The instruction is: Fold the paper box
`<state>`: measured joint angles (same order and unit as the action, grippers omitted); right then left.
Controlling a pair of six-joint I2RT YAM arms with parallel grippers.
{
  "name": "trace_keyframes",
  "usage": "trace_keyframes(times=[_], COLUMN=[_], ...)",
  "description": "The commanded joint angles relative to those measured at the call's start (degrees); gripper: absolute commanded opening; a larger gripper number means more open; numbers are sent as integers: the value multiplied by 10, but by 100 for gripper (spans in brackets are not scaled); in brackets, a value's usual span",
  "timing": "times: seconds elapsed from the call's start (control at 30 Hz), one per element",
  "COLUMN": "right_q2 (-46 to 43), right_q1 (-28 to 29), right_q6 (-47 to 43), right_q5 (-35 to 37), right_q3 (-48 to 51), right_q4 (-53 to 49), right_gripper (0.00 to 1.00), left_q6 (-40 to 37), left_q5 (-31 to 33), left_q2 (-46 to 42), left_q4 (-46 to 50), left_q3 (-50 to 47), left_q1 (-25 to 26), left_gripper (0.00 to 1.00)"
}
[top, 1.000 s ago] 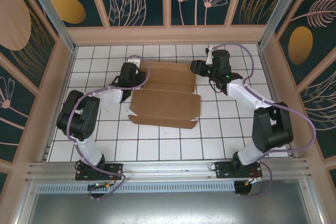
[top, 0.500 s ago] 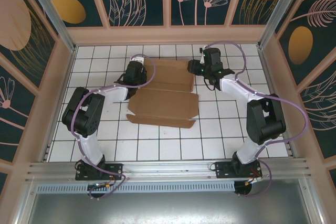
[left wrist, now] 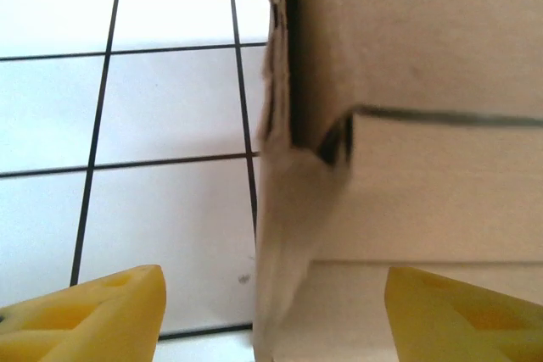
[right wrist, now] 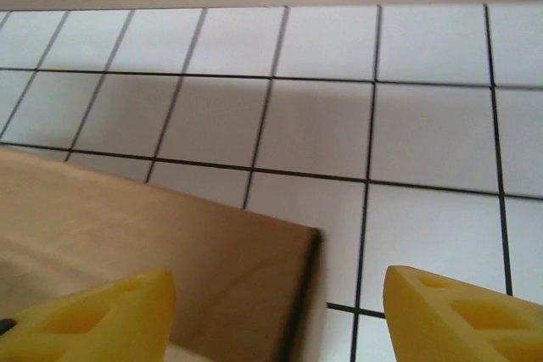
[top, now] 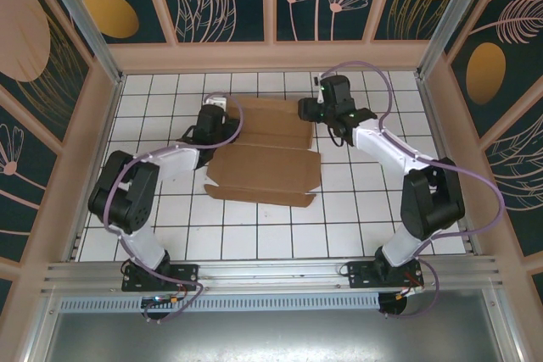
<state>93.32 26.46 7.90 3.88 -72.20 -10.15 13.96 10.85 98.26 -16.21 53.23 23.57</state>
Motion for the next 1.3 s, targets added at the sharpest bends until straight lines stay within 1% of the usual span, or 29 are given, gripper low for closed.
trace_keyframes(times=[0.0,0.07,0.13,0.17,0.3,0.37,0.43,0.7,0.8,0.9,1.0,1.13,1.27], right_q2=[-15,0,16,26,57,79,98,183,222,251,254,262,295], right_q1=[12,13,13,14,13,7,-1,-47,-58,-73,-80,-88,-102], right_q6=[-59,-61,-64,-65,-47,-37,-22,33,38,49,50,54,69], right_q5=[-12,-49,-100,-109,-116,-119,-123,-162,-161,-174,-165,-162,-165], right_q3=[-41,-54,-64,-70,-82,-96,-110,-192,-223,-228,-219,-219,-234], right_q4=[-12,-14,-15,-18,-22,-37,-48,-85,-102,-107,-95,-91,-110], right_gripper=[63,59,57,55,47,42,40,40,40,40,40,41,41], left_q6=[51,67,84,92,143,169,185,206,206,205,206,208,209], left_q5=[-33,-45,-54,-59,-85,-111,-131,-132,-121,-105,-86,-83,-67], left_q2=[-52,-71,-91,-102,-154,-164,-172,-228,-239,-251,-265,-273,-277], left_q4=[-12,-9,4,10,17,28,59,161,190,208,225,242,265], left_q3=[-25,-33,-36,-39,-50,-39,-19,21,53,75,89,99,115], left_q1=[-3,-3,-3,-3,-2,-2,1,3,3,3,3,3,3], left_gripper=[70,70,70,70,67,64,63,63,63,63,63,64,64])
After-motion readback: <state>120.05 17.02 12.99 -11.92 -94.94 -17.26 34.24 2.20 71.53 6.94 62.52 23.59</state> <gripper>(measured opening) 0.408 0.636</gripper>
